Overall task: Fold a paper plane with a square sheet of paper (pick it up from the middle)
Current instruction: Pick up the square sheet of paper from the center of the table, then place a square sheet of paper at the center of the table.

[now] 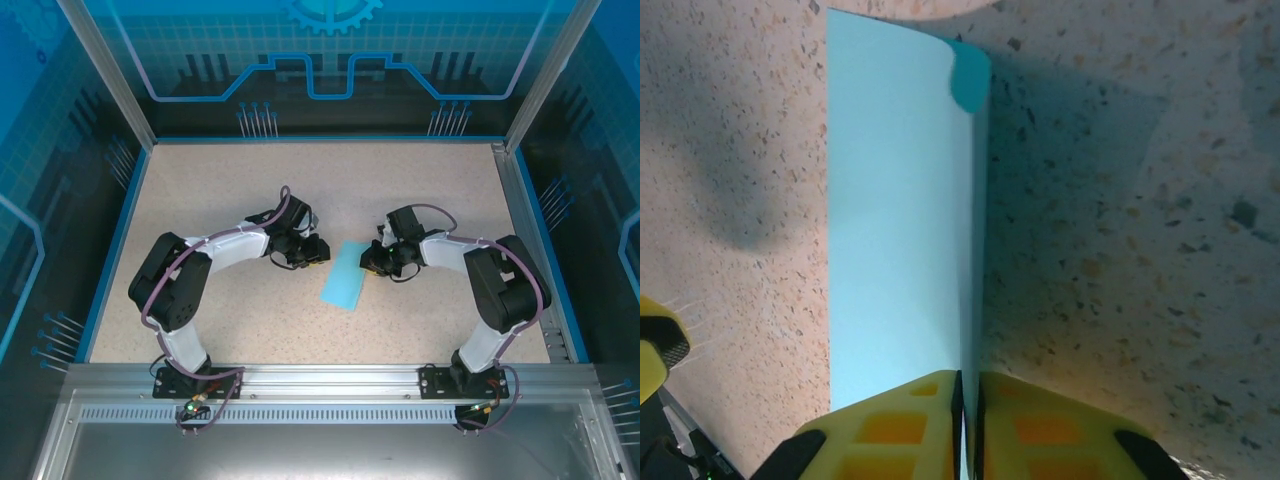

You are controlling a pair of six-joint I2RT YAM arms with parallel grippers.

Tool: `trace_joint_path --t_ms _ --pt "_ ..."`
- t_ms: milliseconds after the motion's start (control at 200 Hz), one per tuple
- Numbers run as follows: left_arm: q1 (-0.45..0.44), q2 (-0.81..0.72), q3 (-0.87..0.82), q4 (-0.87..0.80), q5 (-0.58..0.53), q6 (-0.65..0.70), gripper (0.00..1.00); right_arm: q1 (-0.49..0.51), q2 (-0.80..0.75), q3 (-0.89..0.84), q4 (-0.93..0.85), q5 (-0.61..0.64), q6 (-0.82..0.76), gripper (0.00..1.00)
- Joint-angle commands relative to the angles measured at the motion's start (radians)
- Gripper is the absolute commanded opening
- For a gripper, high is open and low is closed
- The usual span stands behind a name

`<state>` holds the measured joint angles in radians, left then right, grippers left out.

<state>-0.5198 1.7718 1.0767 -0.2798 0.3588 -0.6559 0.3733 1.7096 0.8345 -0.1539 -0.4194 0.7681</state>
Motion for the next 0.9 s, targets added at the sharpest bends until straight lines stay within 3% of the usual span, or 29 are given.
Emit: trace_joint_path --t_ms 0,335,505,705,895 --pt "0.012 -0.044 -0.016 -0.012 -0.023 -0.022 0.25 0.007 -0.020 0.035 0.020 -0.077 -0.010 0.09" --pt "0.122 -0.224 -0.151 0.019 -0.095 -0.113 0.31 0.026 -0.104 0.110 0.097 -0.281 -0.031 0.09" --pt "0.163 -0.282 -0.179 0.020 -0.064 -0.117 0.37 0.025 -0.034 0.128 0.172 -0.355 0.000 0.09" --pt "0.164 -0.275 -0.185 0.045 0.025 -0.107 0.45 0.023 0.102 0.171 0.169 -0.336 -0.015 0.10" --pt "0.165 -0.222 -0.192 0.074 0.110 -0.093 0.46 0.000 0.203 0.241 0.026 -0.267 -0.105 0.16"
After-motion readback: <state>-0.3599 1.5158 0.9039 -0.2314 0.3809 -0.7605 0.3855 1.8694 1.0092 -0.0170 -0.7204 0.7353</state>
